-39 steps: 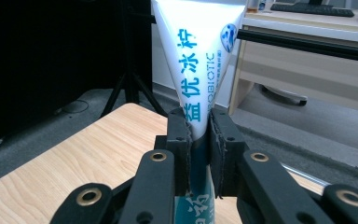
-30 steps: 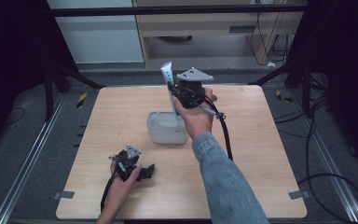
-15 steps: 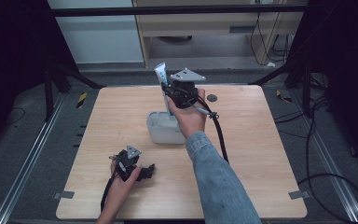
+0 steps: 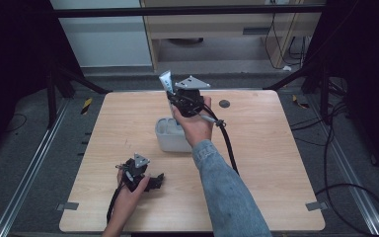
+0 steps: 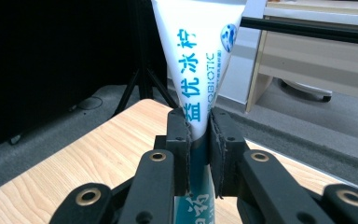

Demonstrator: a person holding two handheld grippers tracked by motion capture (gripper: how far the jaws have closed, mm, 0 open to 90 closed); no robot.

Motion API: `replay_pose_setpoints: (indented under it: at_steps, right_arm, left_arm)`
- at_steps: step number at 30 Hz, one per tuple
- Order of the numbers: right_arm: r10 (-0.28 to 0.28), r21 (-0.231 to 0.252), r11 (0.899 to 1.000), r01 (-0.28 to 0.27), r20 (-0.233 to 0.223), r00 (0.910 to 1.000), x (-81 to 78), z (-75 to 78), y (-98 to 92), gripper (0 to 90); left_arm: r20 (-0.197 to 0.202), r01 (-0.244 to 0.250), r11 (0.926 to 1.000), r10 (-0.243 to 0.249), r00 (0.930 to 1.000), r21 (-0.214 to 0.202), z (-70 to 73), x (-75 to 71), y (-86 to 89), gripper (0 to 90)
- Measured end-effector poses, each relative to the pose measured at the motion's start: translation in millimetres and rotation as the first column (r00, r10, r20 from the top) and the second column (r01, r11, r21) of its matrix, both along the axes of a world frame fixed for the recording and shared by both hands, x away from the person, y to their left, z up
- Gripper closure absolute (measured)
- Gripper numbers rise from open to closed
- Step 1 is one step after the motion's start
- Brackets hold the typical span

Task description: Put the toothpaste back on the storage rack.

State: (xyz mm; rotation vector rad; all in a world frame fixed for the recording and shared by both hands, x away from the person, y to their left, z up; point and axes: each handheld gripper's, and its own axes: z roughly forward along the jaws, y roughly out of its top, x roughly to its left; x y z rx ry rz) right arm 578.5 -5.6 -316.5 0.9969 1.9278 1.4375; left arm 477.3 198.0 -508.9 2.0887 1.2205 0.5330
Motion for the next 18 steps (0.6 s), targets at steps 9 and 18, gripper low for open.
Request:
replay_pose_setpoints:
  at_steps: [9, 18]
  right_arm:
    - [0.004, -0.032, 0.999, -0.005, -0.018, 0.9998, 4.7, -13.5, 8.1, 79.5]
    - [0.005, -0.057, 0.998, -0.008, -0.053, 0.9986, 5.4, -25.8, 9.7, 79.4]
  left_arm:
    - [0.001, 0.0, 1.0, 0.0, 1.0, 0.0, -0.1, 0.6, -0.8, 0.0]
    - [0.001, 0.0, 1.0, 0.0, 1.0, -0.001, -0.1, 0.7, -0.7, 0.0]
